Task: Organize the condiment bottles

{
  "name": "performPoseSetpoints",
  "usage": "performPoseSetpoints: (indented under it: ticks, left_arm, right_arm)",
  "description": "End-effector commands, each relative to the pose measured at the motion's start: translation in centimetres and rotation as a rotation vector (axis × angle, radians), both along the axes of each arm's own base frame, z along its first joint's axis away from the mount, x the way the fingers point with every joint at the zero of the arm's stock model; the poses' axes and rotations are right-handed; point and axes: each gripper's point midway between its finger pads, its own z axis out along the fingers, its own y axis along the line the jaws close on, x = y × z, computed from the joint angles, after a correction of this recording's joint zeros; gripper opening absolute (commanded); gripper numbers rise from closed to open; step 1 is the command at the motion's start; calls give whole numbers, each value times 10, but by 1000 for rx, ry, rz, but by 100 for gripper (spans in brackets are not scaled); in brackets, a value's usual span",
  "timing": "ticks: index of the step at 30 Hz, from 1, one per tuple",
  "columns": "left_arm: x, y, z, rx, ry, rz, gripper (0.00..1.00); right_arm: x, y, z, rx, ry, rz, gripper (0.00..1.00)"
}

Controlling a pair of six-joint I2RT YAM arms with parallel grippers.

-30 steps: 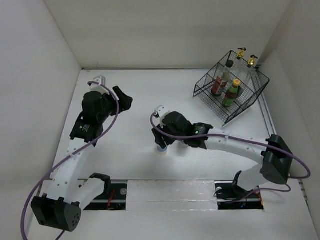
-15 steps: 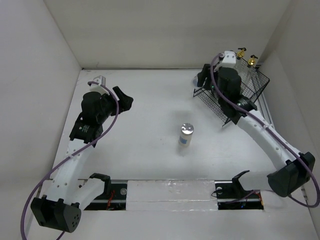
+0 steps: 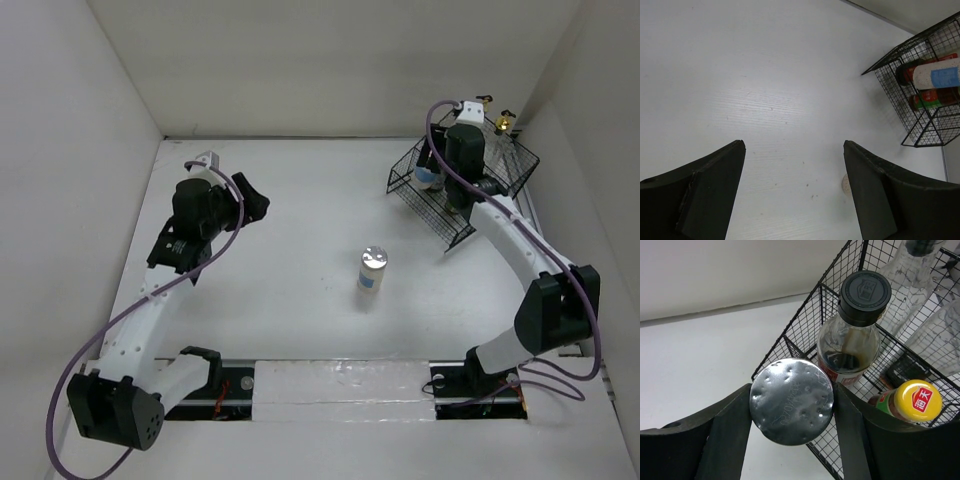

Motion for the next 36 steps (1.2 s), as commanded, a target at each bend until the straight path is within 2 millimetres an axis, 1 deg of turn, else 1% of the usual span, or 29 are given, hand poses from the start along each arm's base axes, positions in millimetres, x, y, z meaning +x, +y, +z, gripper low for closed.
performPoseSetpoints:
  ticks: [1, 3, 7, 8, 10, 11, 12, 13, 14, 15, 16, 17, 19, 20, 21, 22, 23, 24, 25, 26, 27, 28, 30, 31, 32, 33, 34, 35, 36]
  left_arm:
    - [6, -3, 14, 8, -46, -16, 75]
    - [10, 0, 10, 18, -35, 2, 75]
    - [15, 5, -2, 50, -4, 31, 75]
    - [16, 7, -3, 63, -7, 37, 75]
    - [20, 13, -14, 86, 26, 68, 75]
    - [21, 15, -15, 93, 36, 77, 75]
    - [23, 15, -14, 116, 29, 85, 75]
    - [19, 2, -24, 151, 66, 66, 75]
    - [22, 8, -28, 215, 71, 118, 75]
    - [22, 4, -25, 236, 72, 123, 75]
    - [21, 2, -31, 253, 88, 121, 75]
    - [21, 2, -31, 254, 88, 121, 75]
    - [21, 2, -31, 254, 88, 121, 75]
    - [14, -12, -32, 278, 85, 92, 75]
    - [14, -6, -34, 367, 81, 154, 77]
    - [10, -12, -38, 421, 92, 156, 77]
    - [2, -20, -44, 540, 115, 173, 79]
    - [-2, -21, -43, 606, 124, 184, 80]
    - [-4, -24, -41, 625, 128, 212, 80]
    - [-3, -28, -30, 626, 111, 215, 80]
    - [-1, -33, -23, 590, 87, 212, 80]
    - [-2, -48, -18, 532, 73, 134, 80]
    - [-6, -59, -14, 468, 48, 72, 80]
    - [-10, -62, -6, 429, 26, 52, 80]
    - [-11, -61, -3, 417, 13, 55, 80]
    - [-14, -62, -10, 413, 20, 39, 80]
    - [-16, -62, -1, 377, -14, 38, 80]
    - [-18, -64, -1, 357, -23, 22, 81]
    - [-20, -66, -1, 342, -30, 10, 81]
  right_arm:
    - [14, -3, 69, 50, -228, 6, 48]
    - [21, 3, 51, 48, -197, 32, 48]
    - [30, 6, 19, 48, -138, 29, 48]
    - [32, 6, 13, 46, -128, 29, 48]
    - [35, 8, 1, 50, -109, 27, 48]
    - [37, 8, -6, 56, -96, 24, 48]
    - [40, 9, -8, 57, -97, 24, 49]
    - [40, 9, -8, 57, -97, 24, 49]
    - [42, 11, -14, 56, -85, 33, 49]
    - [42, 11, -14, 56, -85, 33, 50]
    - [42, 16, -19, 55, -76, 42, 51]
    - [41, 16, -24, 52, -65, 42, 51]
    - [42, 16, -29, 59, -57, 39, 57]
    - [42, 16, -29, 59, -57, 39, 59]
    - [42, 16, -29, 59, -57, 39, 61]
    - [44, 17, -35, 57, -45, 39, 62]
    - [44, 17, -35, 57, -45, 39, 66]
    - [43, 17, -37, 55, -36, 39, 68]
    - [43, 17, -37, 55, -36, 39, 70]
    - [41, 16, -28, 58, -52, 39, 75]
    - [40, 21, -28, 59, -52, 48, 77]
    - [37, 23, -18, 61, -72, 48, 79]
    - [30, 21, -2, 67, -99, 48, 85]
    - [26, 27, 0, 70, -95, 69, 87]
    - [23, 31, 7, 73, -108, 79, 89]
    - [18, 30, 22, 79, -133, 79, 93]
    - [15, 36, 28, 83, -144, 93, 95]
    - [9, 43, 29, 84, -133, 117, 96]
    - [8, 43, 37, 88, -150, 118, 96]
